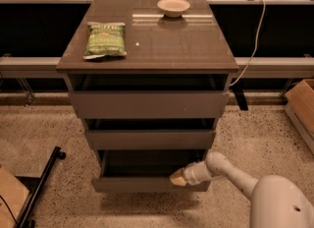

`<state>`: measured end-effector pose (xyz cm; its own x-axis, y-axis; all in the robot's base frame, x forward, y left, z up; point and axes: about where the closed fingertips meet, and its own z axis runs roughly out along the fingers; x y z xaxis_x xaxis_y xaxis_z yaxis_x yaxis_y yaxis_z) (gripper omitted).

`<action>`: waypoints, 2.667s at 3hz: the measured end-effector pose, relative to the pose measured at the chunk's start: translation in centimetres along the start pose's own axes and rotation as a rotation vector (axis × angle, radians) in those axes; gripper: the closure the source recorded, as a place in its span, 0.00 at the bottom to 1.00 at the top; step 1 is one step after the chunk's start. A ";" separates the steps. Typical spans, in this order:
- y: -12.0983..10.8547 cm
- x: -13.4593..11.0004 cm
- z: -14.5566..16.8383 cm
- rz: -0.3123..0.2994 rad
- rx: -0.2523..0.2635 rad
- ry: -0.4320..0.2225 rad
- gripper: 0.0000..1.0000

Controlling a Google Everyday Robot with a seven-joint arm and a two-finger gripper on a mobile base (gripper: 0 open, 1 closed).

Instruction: Open bottom drawer

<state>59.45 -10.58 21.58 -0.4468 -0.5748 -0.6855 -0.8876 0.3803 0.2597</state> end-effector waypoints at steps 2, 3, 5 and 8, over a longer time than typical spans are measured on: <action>0.5 0.1 0.0 0.009 -0.007 0.004 0.60; 0.8 0.6 0.5 0.018 -0.023 0.029 0.37; 1.1 -0.1 -0.2 0.018 -0.023 0.029 0.00; 1.6 -0.8 -0.1 0.018 -0.023 0.029 0.00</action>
Offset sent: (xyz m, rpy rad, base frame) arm -0.0004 0.0106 -0.0018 -0.0516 0.0196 0.0625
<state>58.38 -9.64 22.62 -0.4656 -0.5893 -0.6603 -0.8816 0.3744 0.2876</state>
